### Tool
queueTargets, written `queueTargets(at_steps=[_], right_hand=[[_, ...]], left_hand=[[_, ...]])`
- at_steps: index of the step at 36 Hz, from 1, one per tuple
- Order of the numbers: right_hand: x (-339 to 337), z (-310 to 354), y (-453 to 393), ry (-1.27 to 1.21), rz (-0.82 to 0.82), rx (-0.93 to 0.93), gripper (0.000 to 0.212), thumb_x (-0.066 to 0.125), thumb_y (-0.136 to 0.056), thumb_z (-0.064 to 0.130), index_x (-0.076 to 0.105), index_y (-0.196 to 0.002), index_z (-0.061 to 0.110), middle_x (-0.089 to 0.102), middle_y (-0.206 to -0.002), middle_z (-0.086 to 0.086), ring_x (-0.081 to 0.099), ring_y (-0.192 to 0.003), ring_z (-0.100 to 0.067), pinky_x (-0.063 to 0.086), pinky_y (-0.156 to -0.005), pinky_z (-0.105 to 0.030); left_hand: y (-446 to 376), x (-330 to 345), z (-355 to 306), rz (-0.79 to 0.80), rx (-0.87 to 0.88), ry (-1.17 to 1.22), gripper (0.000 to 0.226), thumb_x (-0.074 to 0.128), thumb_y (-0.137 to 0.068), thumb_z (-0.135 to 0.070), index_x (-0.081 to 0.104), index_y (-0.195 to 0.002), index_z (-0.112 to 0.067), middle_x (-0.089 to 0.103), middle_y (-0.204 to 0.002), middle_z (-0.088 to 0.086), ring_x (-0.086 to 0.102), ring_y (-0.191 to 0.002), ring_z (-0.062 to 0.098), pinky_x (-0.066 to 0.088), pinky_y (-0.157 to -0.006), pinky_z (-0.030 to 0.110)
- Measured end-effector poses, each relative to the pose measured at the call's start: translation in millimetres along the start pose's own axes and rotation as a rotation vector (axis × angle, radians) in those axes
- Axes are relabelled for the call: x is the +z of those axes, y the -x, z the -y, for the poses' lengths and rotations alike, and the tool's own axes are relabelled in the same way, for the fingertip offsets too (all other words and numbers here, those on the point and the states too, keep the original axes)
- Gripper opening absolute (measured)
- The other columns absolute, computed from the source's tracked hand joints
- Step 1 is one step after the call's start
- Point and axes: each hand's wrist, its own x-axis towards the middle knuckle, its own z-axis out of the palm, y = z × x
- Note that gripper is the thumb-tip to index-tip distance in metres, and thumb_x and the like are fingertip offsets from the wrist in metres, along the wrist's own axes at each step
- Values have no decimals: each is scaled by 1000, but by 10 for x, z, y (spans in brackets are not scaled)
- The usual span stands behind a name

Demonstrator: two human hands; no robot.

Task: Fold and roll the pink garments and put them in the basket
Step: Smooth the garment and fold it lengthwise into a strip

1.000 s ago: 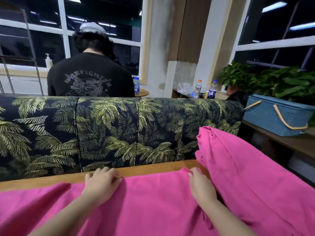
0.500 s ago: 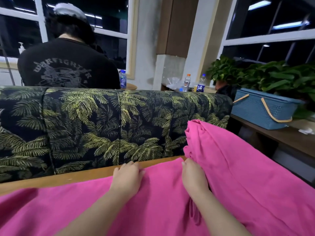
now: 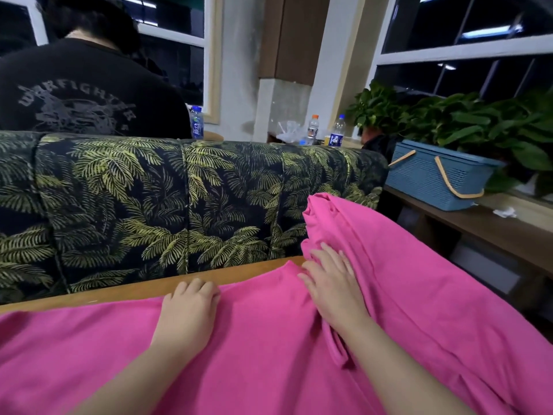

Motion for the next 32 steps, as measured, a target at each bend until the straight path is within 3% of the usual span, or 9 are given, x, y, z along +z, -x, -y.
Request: queueTargets(at_steps=[3,7,10,13,18,21,25,27,32], right_hand=[[-80,-151,33,74,29,37,48,35,-92,45,65,-120,20,57,-135,-4,43,-134,-27,10,-114,-40],[-149,-412,59,215,133,112,56,31,-90,46,53,-136,22,45,-147,0,23,-142,-25,4,-112,-54],[-168,-556,62,204,287,126,71,7,-87,59,23,-151,33,13,-160,11,-2,-148,-19,-3,-116,-52],[-125,-654,95,130,368,113,77,-9,-80,64,6,-152,41,-10,-160,15,-21,-144,-12,-3,-117,-47],[-101,-665,118,109,409,95,79,-11,-79,65,5,-152,41,-11,-160,14,-23,-144,-12,-7,-117,-44],[-151,-572,124,87,301,81,77,-3,-85,63,28,-149,35,5,-161,11,-15,-147,-14,-12,-117,-43],[-142,-207,96,-5,33,27,52,33,-88,53,71,-108,22,63,-121,2,47,-124,-21,10,-115,-44],[-81,17,68,17,24,6,51,39,-84,53,69,-109,20,68,-104,2,58,-105,-23,23,-106,-43],[68,306,-36,-79,293,163,48,49,-96,32,35,-138,14,60,-122,-11,54,-115,-30,40,-93,-38]], left_hand=[[59,93,31,-126,48,-53,35,33,-87,-39,63,-78,-22,59,-74,-4,57,-66,25,45,-54,34],[65,71,30,-142,59,-45,35,33,-88,-38,63,-80,-21,59,-75,-3,57,-67,26,46,-55,34],[75,64,31,-135,53,-28,36,33,-89,-39,63,-81,-21,59,-77,-3,56,-68,26,45,-56,34],[78,46,30,-132,56,-20,35,33,-89,-38,62,-81,-21,59,-77,-3,56,-68,27,45,-56,34],[82,22,31,-115,51,-17,36,32,-89,-39,63,-82,-21,60,-78,-3,56,-69,27,44,-57,34],[78,3,17,-101,49,-25,36,32,-89,-39,63,-81,-21,60,-77,-3,57,-68,27,44,-56,34],[80,0,6,-88,46,-37,34,35,-88,-39,63,-81,-22,60,-77,-3,57,-69,26,45,-56,34],[75,0,6,-82,42,-37,31,38,-88,-38,64,-81,-22,59,-77,-4,57,-69,26,45,-56,35],[50,-10,14,-59,6,8,17,53,-92,-27,67,-86,-20,63,-82,-1,59,-76,31,43,-62,36]])
